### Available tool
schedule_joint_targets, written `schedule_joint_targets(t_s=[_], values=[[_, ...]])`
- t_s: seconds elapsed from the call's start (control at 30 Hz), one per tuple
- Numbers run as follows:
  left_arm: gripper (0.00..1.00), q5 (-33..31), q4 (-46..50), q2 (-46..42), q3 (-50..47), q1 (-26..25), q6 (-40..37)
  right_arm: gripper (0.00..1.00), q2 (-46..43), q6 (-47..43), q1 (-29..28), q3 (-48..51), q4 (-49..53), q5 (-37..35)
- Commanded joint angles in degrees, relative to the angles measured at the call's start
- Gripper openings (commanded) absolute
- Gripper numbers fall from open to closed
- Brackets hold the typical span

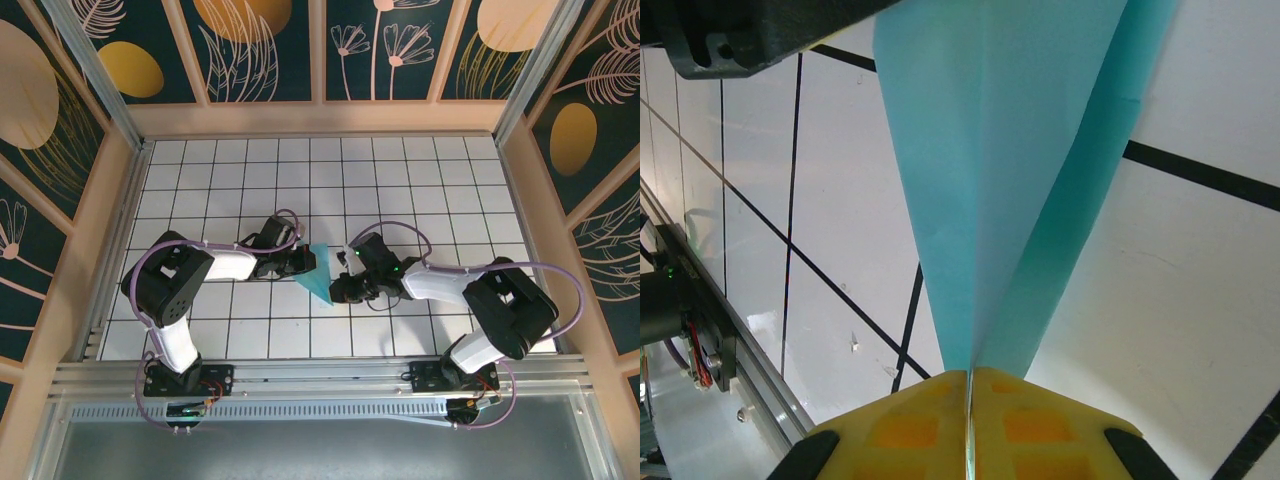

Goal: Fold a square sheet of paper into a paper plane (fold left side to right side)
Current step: Fourth fold the wing at the center of the table.

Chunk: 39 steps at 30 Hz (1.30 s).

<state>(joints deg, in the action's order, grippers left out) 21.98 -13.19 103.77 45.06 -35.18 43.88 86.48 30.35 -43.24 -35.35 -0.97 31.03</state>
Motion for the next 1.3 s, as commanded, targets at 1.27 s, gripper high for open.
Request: schedule_joint_targets(t_s=[1.27], values=[[0.0, -6.7, 8.9, 2.6, -1.2, 0.4, -1.7, 0.3, -10.0, -0.2, 0.2, 3.1, 5.0, 1.2]])
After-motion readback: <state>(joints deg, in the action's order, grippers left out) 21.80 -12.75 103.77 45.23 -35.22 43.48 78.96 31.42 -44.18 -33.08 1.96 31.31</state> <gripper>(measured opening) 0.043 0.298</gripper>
